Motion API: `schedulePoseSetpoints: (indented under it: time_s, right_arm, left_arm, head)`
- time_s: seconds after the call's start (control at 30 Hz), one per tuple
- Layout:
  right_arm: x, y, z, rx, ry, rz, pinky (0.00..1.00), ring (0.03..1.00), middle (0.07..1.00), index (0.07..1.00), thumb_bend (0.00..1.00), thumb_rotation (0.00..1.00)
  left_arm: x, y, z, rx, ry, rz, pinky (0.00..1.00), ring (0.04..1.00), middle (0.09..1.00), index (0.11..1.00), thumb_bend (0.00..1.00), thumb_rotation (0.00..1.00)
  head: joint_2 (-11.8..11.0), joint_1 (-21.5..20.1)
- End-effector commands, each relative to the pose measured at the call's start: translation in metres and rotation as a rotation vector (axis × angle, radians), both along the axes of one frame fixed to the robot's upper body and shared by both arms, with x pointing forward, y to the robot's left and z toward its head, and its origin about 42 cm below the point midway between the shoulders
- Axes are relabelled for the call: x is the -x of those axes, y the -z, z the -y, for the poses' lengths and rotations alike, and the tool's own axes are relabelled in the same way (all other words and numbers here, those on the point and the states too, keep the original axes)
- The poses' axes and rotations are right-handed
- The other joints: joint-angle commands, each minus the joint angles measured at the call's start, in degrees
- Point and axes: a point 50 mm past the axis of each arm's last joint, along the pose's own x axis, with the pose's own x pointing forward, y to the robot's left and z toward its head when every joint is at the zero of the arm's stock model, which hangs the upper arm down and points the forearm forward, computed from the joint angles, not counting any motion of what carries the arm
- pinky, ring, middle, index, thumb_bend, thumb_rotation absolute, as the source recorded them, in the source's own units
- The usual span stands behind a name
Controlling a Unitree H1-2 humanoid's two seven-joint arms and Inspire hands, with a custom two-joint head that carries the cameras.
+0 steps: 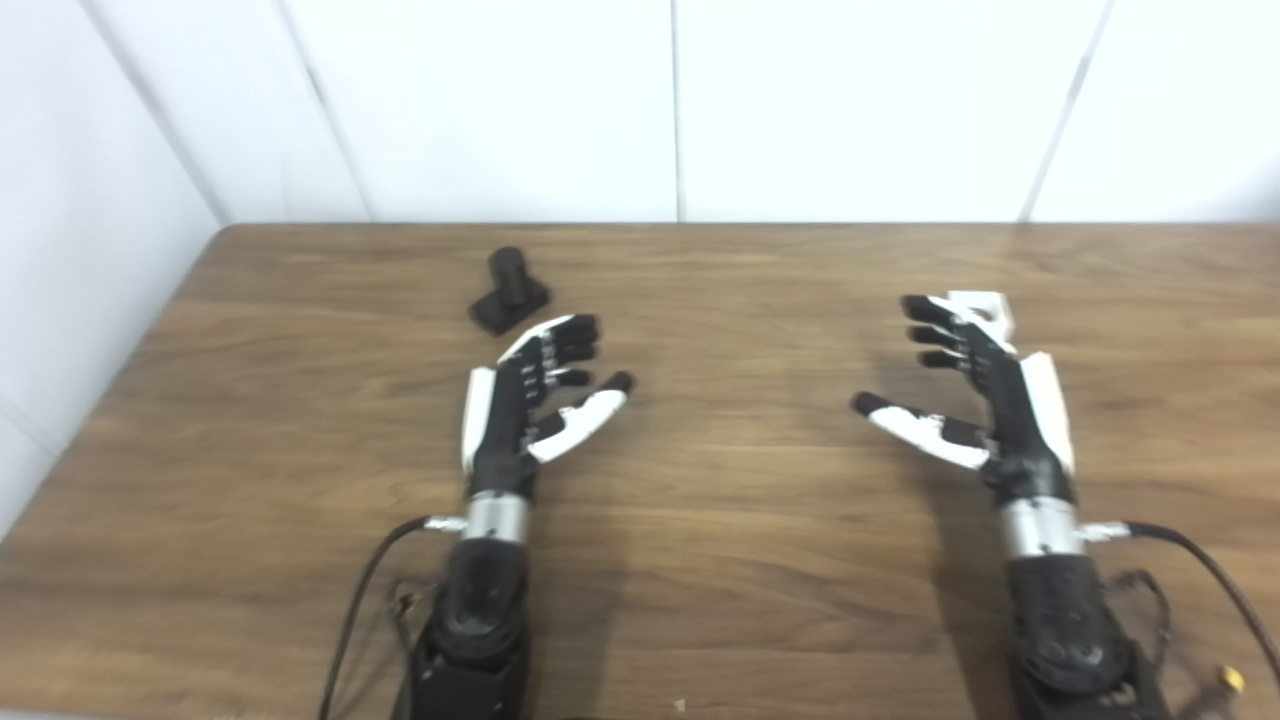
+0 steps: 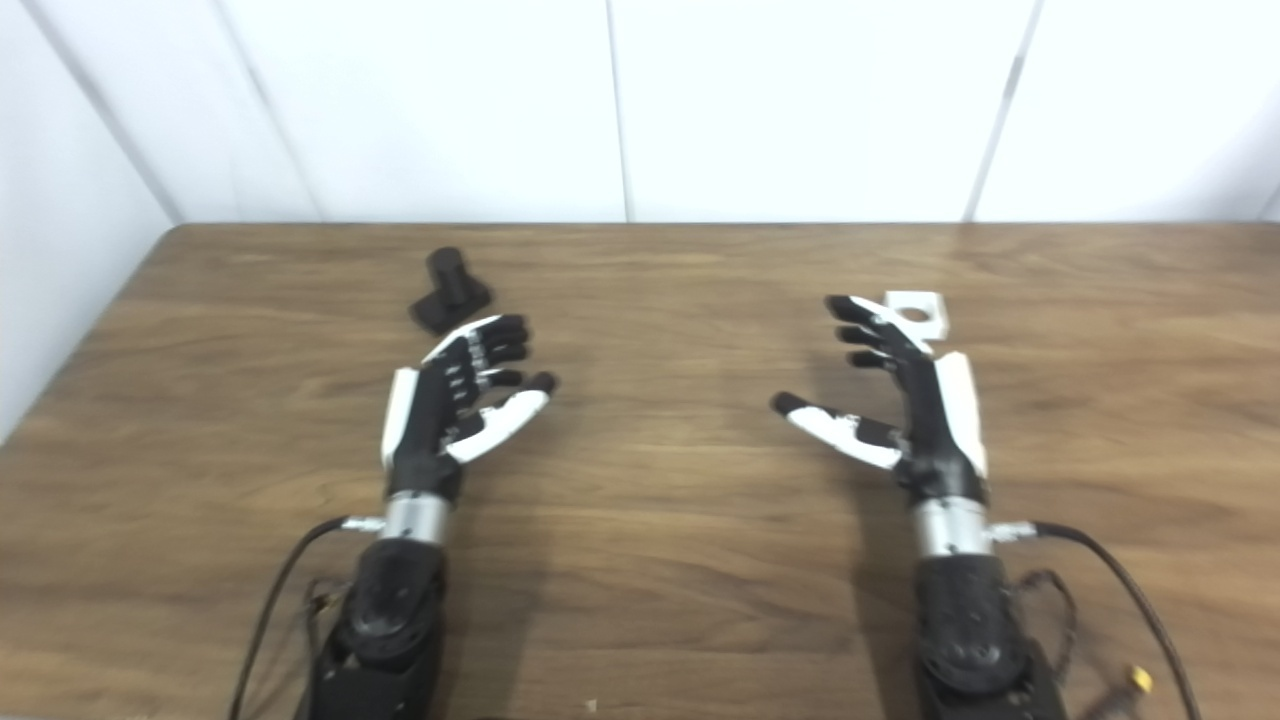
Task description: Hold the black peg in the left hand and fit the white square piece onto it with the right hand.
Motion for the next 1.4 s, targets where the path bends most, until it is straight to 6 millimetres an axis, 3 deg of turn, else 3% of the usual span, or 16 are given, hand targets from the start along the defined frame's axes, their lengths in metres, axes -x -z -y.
schedulePoseSetpoints:
  time_s: [0.0,0.47,0.73,1.0,1.37]
  right_arm:
    - [-0.001,0.001,0.020,0.025,0.009,0.021,0.70,0.768,0.794,0.769,0.72,0.21]
    - [-0.005,0.001,0.022,0.034,0.011,0.027,0.69,0.760,0.785,0.759,0.73,0.23]
    - [-0.006,0.002,0.023,0.036,0.006,0.032,0.69,0.760,0.785,0.756,0.73,0.23]
    - [-0.007,0.000,0.024,0.028,0.004,0.033,0.69,0.759,0.783,0.758,0.73,0.23]
    - [-0.009,-0.003,0.025,0.029,0.004,0.031,0.68,0.753,0.781,0.749,0.73,0.22]
  left_arm:
    - [0.000,0.006,0.013,0.015,0.009,-0.007,0.62,0.725,0.740,0.699,0.66,0.19]
    - [-0.003,0.002,0.008,-0.073,-0.046,0.012,0.68,0.763,0.763,0.704,0.68,0.21]
    - [-0.015,-0.006,-0.012,-0.248,-0.084,0.041,0.71,0.777,0.769,0.699,0.71,0.25]
    - [-0.028,-0.019,-0.030,-0.346,-0.183,0.040,0.66,0.750,0.747,0.676,0.75,0.24]
    - [-0.045,-0.035,-0.051,-0.462,-0.254,0.049,0.68,0.793,0.773,0.673,0.72,0.22]
  head:
    - [0.0,0.2]
    - [-0.1,0.4]
    - [-0.4,0.2]
    - [-0.3,0.0]
    - [-0.3,-0.1]
